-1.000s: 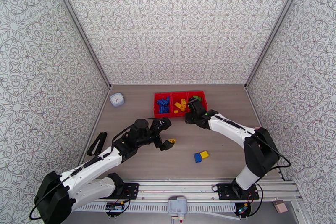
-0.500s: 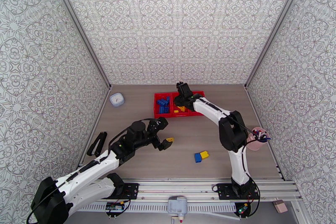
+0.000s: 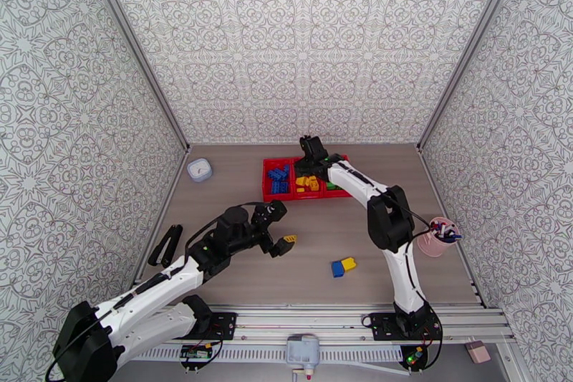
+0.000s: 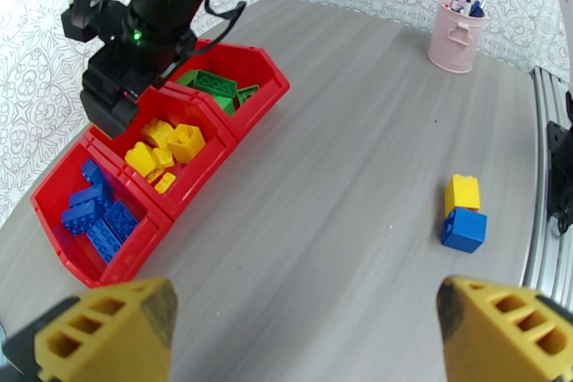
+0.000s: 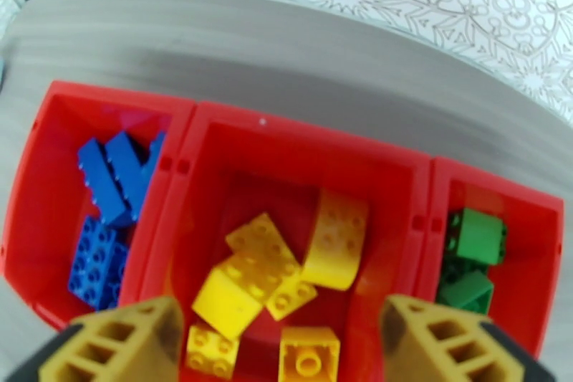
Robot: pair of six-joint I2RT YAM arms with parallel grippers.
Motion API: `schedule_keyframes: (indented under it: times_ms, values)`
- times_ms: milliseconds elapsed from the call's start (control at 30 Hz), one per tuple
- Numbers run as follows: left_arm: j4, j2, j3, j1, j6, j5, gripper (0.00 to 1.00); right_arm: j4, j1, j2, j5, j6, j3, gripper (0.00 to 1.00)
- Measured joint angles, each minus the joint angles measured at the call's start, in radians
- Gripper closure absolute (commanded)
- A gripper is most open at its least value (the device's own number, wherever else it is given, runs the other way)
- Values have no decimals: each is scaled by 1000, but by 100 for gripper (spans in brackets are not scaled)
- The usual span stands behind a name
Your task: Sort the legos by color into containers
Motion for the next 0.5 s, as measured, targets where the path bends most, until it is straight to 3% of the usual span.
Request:
schedule_keyframes:
  times_ms: [267,500]
  values:
    - [0,7,0,0,22,52,0,39,2,-369,-18,58,-438,14]
    - [-1,9,0,0,59,95,0,-28,51,-612,-3,161,-735,12]
